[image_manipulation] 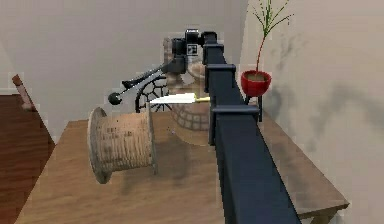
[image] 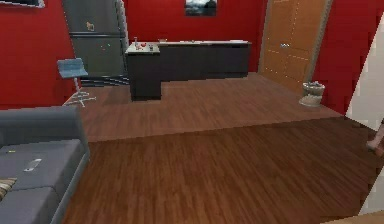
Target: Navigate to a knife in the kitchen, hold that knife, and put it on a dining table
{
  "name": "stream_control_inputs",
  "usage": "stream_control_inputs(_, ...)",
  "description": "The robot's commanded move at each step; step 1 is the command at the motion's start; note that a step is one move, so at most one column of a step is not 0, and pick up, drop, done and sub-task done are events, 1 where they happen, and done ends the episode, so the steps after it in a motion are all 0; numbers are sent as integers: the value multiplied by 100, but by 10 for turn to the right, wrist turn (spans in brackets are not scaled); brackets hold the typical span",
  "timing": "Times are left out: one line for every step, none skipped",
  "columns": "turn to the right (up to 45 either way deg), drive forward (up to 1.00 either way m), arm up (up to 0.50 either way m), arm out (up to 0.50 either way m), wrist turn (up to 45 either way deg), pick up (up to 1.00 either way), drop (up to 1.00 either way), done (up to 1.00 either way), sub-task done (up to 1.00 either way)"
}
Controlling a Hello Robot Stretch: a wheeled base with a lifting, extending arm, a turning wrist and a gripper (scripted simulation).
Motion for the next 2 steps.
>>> stream_control_inputs(0, 0, 0, 0, 450, 0, 0, 0, 0)
stream_control_inputs(0, 0, 0, 0, 180, 0, 0, 0, 0)
